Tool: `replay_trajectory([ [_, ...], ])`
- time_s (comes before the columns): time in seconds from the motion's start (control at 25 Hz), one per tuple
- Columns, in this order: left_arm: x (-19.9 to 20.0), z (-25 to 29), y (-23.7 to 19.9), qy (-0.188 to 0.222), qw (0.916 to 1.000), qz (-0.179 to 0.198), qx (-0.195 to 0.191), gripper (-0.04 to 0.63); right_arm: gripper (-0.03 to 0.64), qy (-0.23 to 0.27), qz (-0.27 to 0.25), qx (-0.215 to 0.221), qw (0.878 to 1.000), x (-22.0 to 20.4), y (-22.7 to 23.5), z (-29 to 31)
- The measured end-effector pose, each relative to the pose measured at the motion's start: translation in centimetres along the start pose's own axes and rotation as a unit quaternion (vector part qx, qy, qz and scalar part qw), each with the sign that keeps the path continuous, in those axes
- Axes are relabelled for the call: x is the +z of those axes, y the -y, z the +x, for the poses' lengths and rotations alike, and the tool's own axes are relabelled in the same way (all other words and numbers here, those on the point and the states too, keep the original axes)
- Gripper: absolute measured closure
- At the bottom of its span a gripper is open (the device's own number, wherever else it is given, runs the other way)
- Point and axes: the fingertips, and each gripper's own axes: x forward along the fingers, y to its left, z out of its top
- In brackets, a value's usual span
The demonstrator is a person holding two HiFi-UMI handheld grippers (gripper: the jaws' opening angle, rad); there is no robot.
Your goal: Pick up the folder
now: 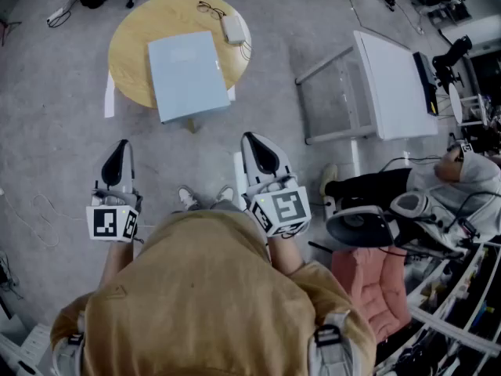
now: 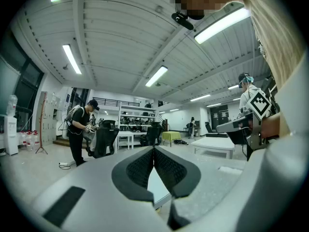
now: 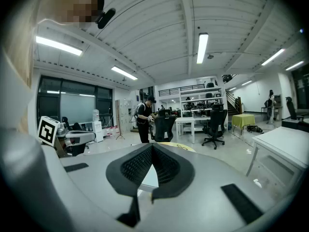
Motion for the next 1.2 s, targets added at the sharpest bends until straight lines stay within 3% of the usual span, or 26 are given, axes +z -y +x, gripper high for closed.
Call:
replay_trajectory([
  [0.48, -0.8, 0.1, 0.9, -0.012, 0.9996, -0.018, -0.017, 0.591, 0.617, -0.012, 0.006, -0.004, 1.0, -0.3, -0.5, -0.2],
  [0.76, -2.4, 0.7, 0.5, -0.028, 0.9988, -0.028, -0.031, 0.591, 0.617, -0.005, 0.08, -0.013, 0.997, -1.8, 0.0, -0.2],
  [1.2, -2.8, 5.1, 1.0, -0.048, 0.9984, -0.022, -0.021, 0.591, 0.617, -0.024, 0.098, -0.004, 0.995, -3.4, 4.2, 2.6],
])
